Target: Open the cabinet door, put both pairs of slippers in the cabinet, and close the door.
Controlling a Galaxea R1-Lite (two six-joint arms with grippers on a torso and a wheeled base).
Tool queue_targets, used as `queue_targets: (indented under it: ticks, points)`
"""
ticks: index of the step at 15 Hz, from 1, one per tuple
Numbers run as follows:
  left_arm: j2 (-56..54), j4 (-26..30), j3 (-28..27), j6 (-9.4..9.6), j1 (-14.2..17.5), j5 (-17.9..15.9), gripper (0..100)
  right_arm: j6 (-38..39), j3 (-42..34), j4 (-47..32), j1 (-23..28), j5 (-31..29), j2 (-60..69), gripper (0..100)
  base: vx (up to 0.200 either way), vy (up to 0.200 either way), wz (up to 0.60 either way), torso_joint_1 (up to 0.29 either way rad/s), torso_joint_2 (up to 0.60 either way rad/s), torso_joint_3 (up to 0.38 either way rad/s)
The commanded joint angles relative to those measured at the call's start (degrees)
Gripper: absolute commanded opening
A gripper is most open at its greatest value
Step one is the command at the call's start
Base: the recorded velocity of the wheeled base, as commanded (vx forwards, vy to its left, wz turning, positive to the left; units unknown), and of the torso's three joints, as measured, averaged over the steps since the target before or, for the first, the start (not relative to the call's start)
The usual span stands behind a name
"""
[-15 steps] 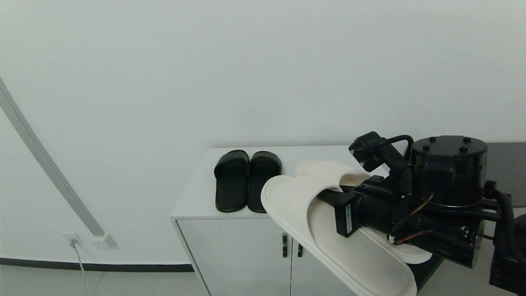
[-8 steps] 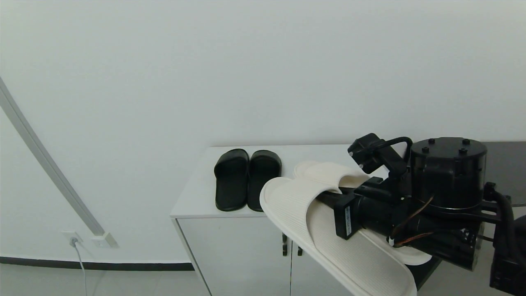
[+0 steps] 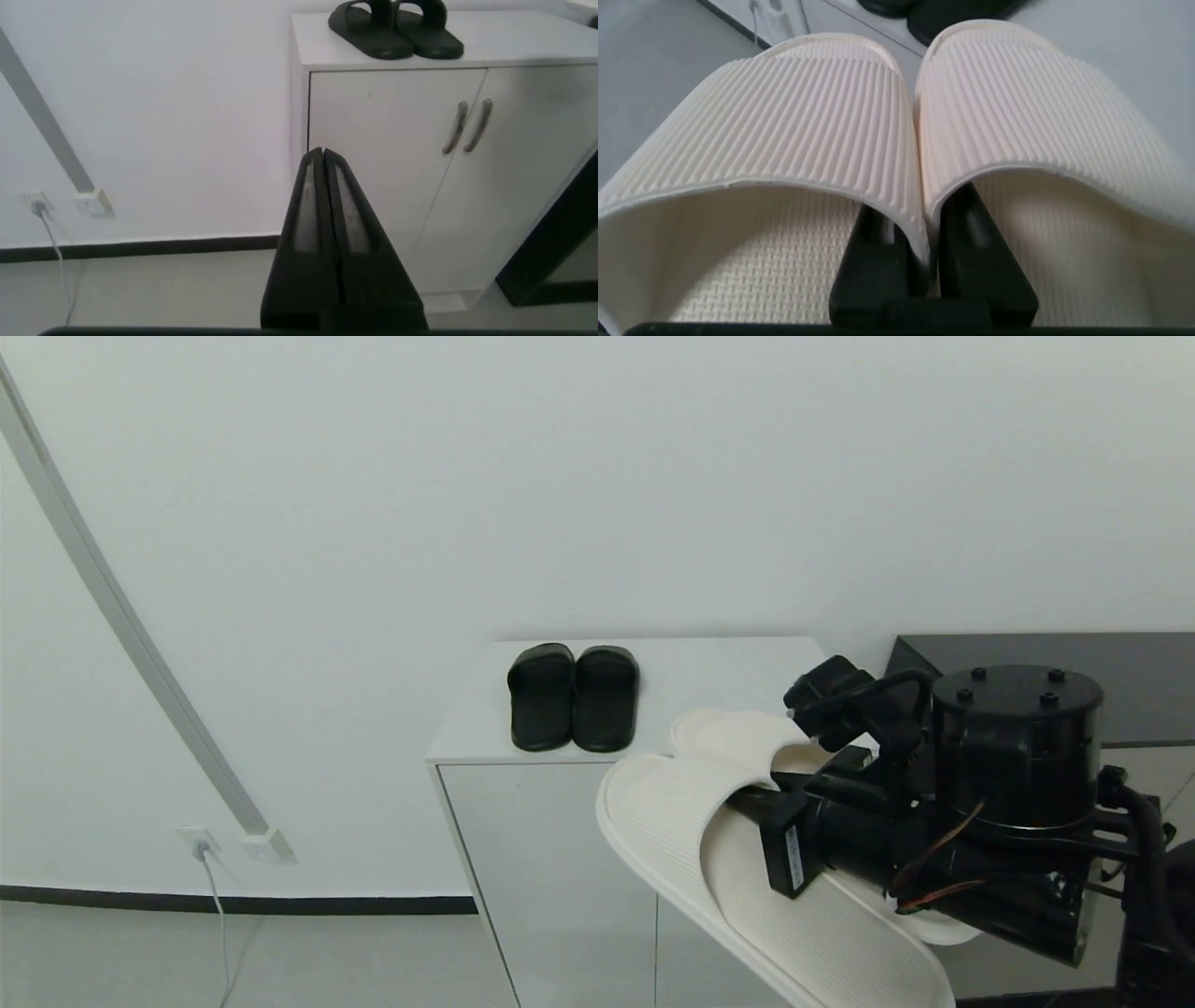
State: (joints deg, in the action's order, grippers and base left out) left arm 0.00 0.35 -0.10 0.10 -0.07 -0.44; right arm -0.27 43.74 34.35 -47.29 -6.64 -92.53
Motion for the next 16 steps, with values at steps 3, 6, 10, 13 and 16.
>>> queue_targets:
  ticks: [3,6,10,13,16]
  points:
    - [0.0,0.0,0.0,-0.01,0.0,0.0,0,-0.3,-1.8,2.1,0.0,0.0,0.2,0,0.000,0.000,0.00,0.000,0.00,0.000]
    - [0.0,0.0,0.0,-0.01,0.0,0.0,0,-0.3,-2.3,2.1,0.0,0.1,0.1,0,0.000,0.000,0.00,0.000,0.00,0.000]
    - [0.0,0.0,0.0,-0.01,0.0,0.0,0,-0.3,-2.5,2.2,0.1,0.2,-0.2,0,0.000,0.000,0.00,0.000,0.00,0.000]
    - [0.0,0.0,0.0,-0.01,0.0,0.0,0,-0.3,-2.5,2.2,0.1,0.1,-0.4,0,0.000,0.000,0.00,0.000,0.00,0.000]
    - [0.0,0.0,0.0,-0.01,0.0,0.0,0,-1.1,-3.0,2.2,0.1,0.2,-0.5,0,0.000,0.000,0.00,0.000,0.00,0.000]
